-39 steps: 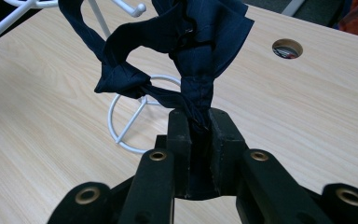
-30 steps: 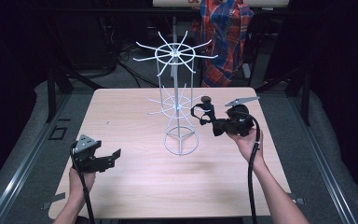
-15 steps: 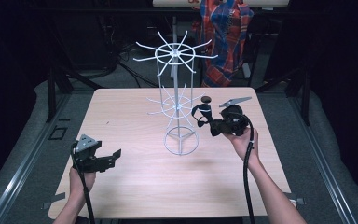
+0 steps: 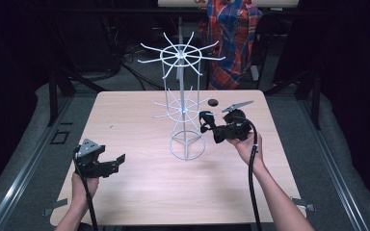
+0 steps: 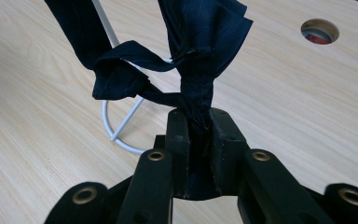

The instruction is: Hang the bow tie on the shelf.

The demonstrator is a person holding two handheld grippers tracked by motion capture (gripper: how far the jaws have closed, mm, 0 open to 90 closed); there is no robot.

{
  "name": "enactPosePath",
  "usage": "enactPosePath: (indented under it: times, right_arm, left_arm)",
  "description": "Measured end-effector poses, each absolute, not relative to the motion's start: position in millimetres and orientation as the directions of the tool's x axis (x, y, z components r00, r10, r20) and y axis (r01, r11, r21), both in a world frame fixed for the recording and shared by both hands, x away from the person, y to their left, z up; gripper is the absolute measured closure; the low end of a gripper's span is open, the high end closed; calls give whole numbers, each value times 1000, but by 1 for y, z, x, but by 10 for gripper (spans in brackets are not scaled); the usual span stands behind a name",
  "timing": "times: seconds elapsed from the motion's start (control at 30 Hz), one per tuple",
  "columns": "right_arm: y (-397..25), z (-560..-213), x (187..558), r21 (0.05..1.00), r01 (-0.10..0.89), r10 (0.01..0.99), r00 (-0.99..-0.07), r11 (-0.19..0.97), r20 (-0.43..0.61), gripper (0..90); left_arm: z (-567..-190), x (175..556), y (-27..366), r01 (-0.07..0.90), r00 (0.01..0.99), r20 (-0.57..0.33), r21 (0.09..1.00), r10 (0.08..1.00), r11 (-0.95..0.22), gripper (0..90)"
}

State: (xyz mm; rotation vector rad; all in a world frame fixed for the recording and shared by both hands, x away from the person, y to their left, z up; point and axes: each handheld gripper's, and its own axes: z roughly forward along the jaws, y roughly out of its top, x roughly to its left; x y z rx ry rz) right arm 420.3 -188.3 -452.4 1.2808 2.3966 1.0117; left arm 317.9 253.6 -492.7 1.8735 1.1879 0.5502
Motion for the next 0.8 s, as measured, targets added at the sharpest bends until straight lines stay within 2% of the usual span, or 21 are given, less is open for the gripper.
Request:
enactPosePath:
  times: [0.8]
  right_arm:
    - [-178, -470, 422, 636, 661, 787, -602, 398, 134, 773]
  left_arm:
    - [-492, 318, 254, 521, 461, -62, 826, 885, -213, 156]
